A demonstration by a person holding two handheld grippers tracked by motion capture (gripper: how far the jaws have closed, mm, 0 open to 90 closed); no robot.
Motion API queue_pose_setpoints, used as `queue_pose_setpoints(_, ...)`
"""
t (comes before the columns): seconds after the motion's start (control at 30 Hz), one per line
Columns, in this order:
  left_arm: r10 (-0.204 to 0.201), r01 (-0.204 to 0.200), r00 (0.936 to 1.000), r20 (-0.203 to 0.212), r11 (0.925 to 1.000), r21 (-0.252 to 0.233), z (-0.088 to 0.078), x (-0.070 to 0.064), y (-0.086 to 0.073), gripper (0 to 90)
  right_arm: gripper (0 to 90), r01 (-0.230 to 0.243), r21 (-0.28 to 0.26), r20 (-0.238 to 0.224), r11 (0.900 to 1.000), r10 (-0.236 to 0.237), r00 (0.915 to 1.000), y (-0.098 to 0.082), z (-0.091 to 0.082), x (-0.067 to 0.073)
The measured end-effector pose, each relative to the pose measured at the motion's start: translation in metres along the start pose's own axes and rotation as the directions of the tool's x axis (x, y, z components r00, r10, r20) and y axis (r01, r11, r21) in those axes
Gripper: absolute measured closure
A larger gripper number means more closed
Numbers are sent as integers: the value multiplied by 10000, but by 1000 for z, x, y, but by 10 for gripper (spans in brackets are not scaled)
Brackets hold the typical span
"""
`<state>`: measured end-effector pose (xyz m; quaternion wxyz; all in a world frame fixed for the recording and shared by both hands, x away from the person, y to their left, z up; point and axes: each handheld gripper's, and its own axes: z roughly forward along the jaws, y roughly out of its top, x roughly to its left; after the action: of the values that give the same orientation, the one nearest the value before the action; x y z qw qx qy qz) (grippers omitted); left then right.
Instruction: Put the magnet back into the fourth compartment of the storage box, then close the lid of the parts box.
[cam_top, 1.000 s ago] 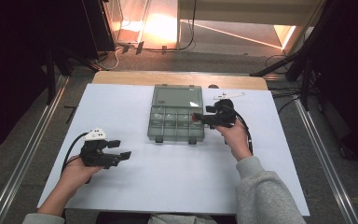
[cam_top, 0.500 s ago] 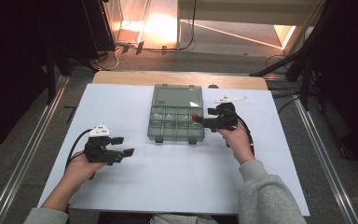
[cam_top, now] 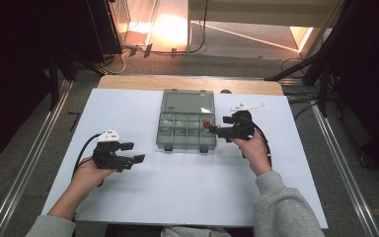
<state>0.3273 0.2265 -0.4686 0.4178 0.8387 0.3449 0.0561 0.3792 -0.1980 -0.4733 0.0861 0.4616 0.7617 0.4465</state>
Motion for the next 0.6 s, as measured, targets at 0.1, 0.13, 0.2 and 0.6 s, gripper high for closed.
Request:
queue_pose_setpoints(0.1, -12, 12, 10000, 1, 10000, -18, 1, 0, 1, 286, 200, -36, -15, -51, 10000, 36, 10000, -1, -1, 0)
queue_pose_setpoints(0.13, 30, -30, 10000, 4, 10000, -13, 2, 0, 2, 286, 200, -49, -10, -59, 10000, 49, 10000, -2, -2, 0)
queue_pose_setpoints(0.2, -56, 56, 9999, 93, 10000, 1, 3, 0, 4, 286, 200, -63, -25, -68, 10000, 63, 10000, -3, -3, 0)
queue_pose_setpoints(0.6, -368, 373, 9991, 223, 9991, -196, 8, 2, 13, 287, 201, -80, -36, 7, 10000, 80, 10000, -9, -8, 0)
